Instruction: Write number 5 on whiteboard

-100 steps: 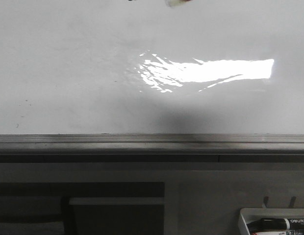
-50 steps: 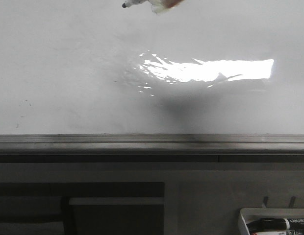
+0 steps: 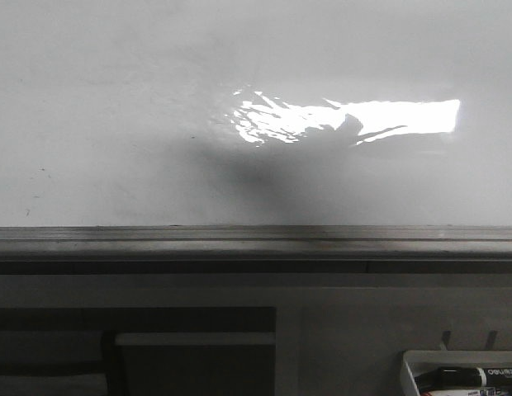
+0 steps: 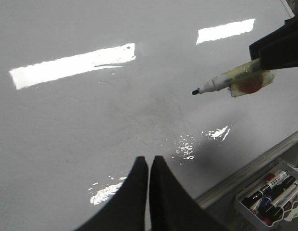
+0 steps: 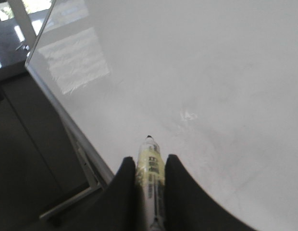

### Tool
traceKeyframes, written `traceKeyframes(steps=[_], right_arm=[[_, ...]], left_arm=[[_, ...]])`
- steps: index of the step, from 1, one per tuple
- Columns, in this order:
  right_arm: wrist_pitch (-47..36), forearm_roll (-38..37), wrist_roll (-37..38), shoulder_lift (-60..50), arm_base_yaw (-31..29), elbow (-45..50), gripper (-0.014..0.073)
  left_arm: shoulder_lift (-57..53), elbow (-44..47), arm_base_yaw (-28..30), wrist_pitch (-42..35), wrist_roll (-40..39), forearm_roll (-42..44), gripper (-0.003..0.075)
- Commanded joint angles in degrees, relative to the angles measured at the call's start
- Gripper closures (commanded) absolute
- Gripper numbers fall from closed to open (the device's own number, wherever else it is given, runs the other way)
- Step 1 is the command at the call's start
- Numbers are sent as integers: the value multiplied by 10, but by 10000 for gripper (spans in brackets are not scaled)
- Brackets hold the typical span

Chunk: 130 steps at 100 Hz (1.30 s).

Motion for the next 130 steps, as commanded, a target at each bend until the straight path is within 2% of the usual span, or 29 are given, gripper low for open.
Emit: traceKeyframes(steps=[1, 4, 6, 11, 19, 38, 46, 55, 62, 76, 90, 113, 130], right_arm=[[70, -163, 129, -12, -6, -45, 632], [125, -272, 214, -10, -6, -59, 633], [148, -315, 267, -10, -6, -70, 632], [236, -463, 365, -10, -6, -94, 633], [309, -557, 416, -25, -6, -126, 633], [254, -578, 504, -111, -7, -173, 633], [269, -610, 538, -130, -7, -170, 633], [285, -612, 538, -138, -7, -151, 633], [267, -599, 538, -143, -7, -123, 633], [172, -548, 538, -148, -7, -49, 633], [69, -544, 538, -147, -7, 4, 633], [25, -529, 537, -83, -1, 9, 634], [-28, -531, 536, -32, 45, 9, 634]], left_arm=[[3, -15, 1, -32, -6, -18, 741], [3, -15, 1, -32, -6, -18, 741], [3, -15, 1, -32, -6, -19, 741], [3, -15, 1, -32, -6, -19, 741], [3, -15, 1, -32, -6, -19, 741], [3, -14, 1, -36, -6, -19, 741], [3, -14, 1, -37, -6, -19, 741], [3, -14, 1, -37, -6, -19, 741], [3, -14, 1, -37, -6, -19, 741], [3, -14, 1, -37, -6, -23, 741], [3, -14, 1, -37, -6, -32, 741], [8, -11, 1, -39, -6, -32, 741], [18, -11, 1, -43, -6, -32, 741]])
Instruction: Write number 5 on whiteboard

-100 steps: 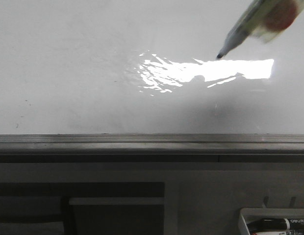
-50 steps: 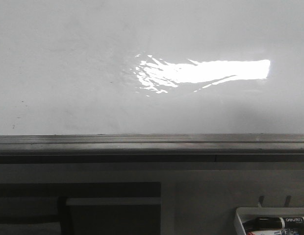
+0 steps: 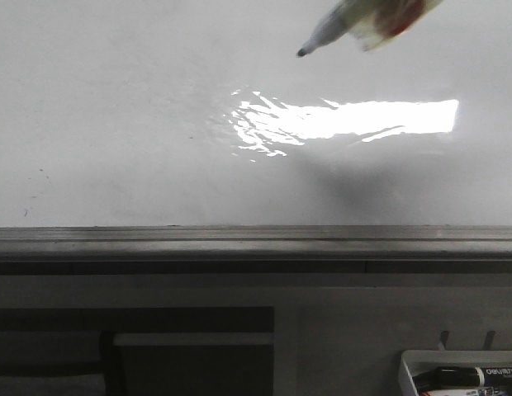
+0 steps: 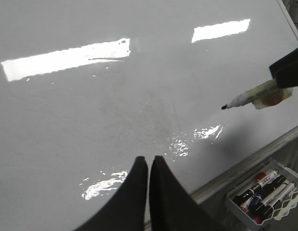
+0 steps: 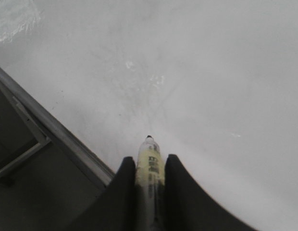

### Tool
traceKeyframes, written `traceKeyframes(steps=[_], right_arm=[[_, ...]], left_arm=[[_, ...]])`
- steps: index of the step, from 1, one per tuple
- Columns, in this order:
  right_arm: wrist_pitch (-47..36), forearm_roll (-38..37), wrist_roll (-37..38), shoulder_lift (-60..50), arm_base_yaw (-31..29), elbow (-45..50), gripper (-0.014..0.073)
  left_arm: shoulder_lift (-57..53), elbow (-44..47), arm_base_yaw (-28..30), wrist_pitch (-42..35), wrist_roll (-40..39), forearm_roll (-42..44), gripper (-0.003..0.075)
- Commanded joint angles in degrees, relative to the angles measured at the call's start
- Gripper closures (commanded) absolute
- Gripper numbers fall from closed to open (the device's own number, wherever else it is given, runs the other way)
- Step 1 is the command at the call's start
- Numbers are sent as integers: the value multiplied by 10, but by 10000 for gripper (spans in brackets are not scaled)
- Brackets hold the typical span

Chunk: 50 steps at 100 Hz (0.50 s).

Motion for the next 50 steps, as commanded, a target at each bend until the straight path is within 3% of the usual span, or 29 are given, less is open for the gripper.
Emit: traceKeyframes(steps=[1, 15, 50], right_arm=[[-80, -6, -2, 15, 25, -15, 634], [-123, -6, -2, 51, 55, -15, 634], [-163, -6, -2, 81, 28, -19, 634]], left_arm=[[15, -16, 1, -43, -5, -12, 741], [20, -16, 1, -47, -5, -12, 741], [21, -16, 1, -47, -5, -13, 741]])
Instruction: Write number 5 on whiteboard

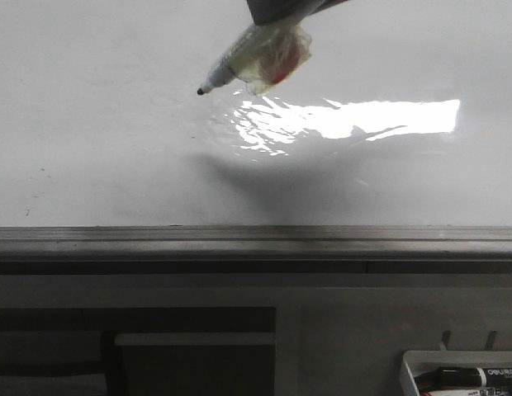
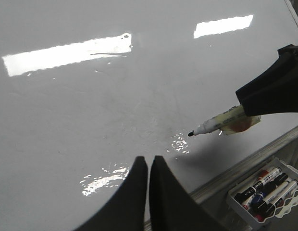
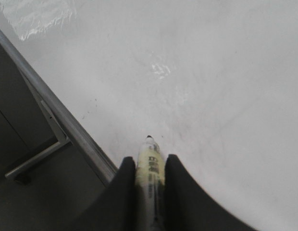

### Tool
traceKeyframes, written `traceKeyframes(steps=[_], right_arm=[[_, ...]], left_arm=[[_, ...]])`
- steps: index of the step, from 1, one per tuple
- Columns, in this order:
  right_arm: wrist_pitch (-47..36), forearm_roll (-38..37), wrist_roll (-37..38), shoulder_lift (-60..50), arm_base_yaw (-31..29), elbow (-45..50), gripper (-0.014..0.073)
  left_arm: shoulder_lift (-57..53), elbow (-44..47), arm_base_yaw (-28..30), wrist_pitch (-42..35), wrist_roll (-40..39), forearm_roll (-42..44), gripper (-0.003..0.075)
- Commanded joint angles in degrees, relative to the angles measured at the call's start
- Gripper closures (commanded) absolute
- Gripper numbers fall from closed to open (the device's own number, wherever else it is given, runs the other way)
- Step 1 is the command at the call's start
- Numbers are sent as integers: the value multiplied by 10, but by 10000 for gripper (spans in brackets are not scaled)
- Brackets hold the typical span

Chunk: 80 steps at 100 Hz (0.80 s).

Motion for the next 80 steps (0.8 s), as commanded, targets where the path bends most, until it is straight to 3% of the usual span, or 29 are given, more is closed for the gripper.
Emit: traceKeyframes(steps=[1, 25, 80], right_arm=[[-55, -6, -2, -8, -15, -22, 634], [-38, -6, -2, -5, -70, -38, 634], [-37, -13, -2, 25, -82, -38, 634]], left_arm=[[9, -16, 1, -42, -5, -12, 741], [9, -16, 1, -42, -5, -12, 741], [13, -16, 1, -42, -5, -13, 741]])
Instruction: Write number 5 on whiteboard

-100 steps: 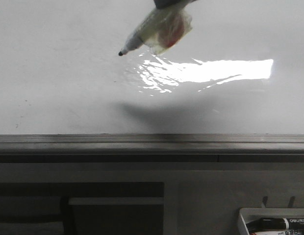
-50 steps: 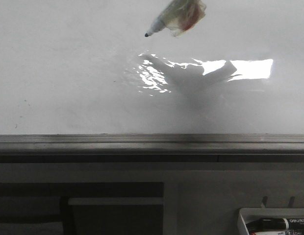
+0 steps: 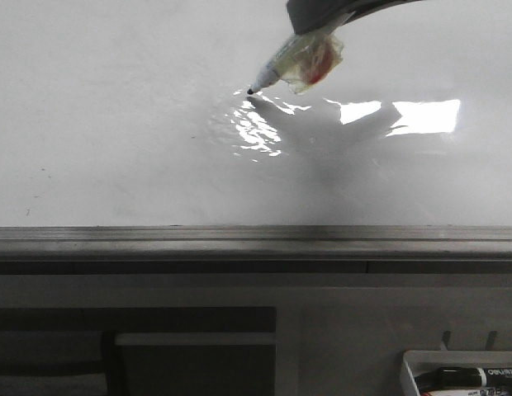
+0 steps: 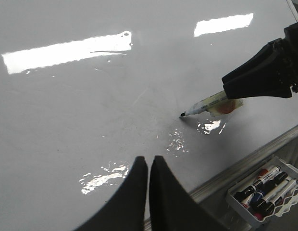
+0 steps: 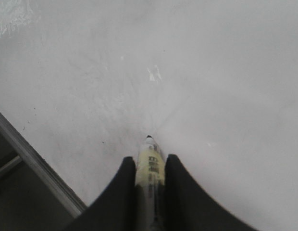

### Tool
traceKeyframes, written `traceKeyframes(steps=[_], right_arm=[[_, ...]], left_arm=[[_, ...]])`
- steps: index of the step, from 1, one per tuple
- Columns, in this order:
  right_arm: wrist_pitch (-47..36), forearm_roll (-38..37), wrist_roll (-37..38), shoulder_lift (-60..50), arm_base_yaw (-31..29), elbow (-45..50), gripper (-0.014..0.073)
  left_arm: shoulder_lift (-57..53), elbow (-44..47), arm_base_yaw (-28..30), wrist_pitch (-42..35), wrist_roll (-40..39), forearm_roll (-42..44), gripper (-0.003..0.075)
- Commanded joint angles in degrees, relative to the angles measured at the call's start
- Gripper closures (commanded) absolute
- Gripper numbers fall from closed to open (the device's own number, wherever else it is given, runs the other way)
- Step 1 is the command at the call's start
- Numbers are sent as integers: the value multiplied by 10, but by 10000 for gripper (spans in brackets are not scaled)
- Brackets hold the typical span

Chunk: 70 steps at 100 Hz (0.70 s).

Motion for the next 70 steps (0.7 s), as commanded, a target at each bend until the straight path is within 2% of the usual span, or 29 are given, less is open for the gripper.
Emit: traceKeyframes(steps=[1, 44, 70], right_arm=[[-41, -8, -2, -9, -13, -22, 634], [-4, -8, -2, -8, -27, -22, 634], [49, 0, -2, 0, -4, -21, 634]], left_arm=[[8, -16, 1, -42, -5, -11, 741], [8, -16, 1, -42, -5, -11, 741], [8, -16, 1, -42, -5, -11, 741]])
